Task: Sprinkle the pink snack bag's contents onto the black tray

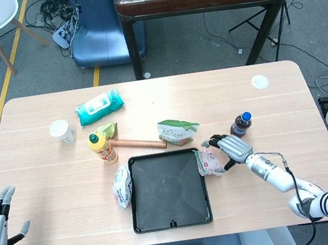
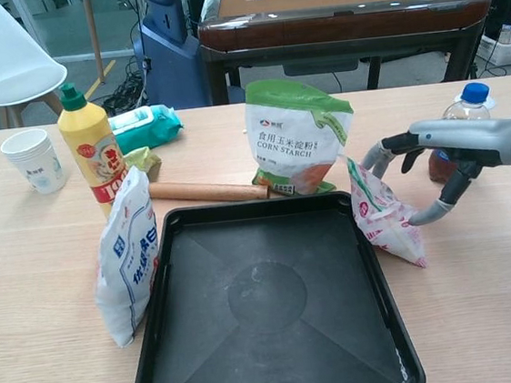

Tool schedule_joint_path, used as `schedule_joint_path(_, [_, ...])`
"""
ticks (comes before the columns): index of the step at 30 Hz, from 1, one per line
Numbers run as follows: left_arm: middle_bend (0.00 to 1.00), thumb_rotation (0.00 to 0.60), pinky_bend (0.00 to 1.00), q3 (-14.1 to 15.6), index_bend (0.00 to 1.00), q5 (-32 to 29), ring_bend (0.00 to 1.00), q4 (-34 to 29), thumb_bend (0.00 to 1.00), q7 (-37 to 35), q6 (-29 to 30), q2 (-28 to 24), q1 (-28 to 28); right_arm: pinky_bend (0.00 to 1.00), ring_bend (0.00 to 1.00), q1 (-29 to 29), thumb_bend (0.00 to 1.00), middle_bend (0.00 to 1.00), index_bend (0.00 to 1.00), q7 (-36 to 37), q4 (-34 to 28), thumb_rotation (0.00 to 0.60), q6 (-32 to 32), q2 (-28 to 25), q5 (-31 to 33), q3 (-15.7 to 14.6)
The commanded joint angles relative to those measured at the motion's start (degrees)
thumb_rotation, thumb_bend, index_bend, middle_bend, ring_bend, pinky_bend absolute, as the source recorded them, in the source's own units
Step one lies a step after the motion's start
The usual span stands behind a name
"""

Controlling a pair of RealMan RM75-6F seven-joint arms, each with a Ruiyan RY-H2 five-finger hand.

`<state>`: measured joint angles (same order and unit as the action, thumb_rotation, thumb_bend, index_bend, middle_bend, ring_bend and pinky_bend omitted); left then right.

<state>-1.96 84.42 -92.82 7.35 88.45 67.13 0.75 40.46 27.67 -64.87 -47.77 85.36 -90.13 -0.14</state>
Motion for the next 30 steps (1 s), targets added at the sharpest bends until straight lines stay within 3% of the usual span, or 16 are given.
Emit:
schedule_joint_path(1, [0.10,0.600,0.22,0.03,0.08,-0.02,0.16,-0.15,0.23,0.14,-0.03,-0.05,-0.02,0.22,0.14,-0.16,0.00,0.27,0.21,0.27,2.40,0.590,-0.16,1.78,0.56,-0.12])
schedule_joint_path(14, [0.10,0.600,0.22,0.17,0.08,0.16,0.16,-0.60,0.23,0.22,0.02,-0.18,-0.13,0.22,0.14,-0.81,0.00,0.27,0.21,2.96,9.27,0.596,-2.13,6.74,0.10,-1.11])
schedule_joint_path(30, [0.10,0.600,0.22,0.31,0.08,0.18,0.16,-1.06,0.23,0.03,0.45,-0.33,-0.62,0.22,0.14,-1.87,0.00,0.27,0.21,2.71,5.65,0.596,-4.51,4.20,-0.99,-2.85])
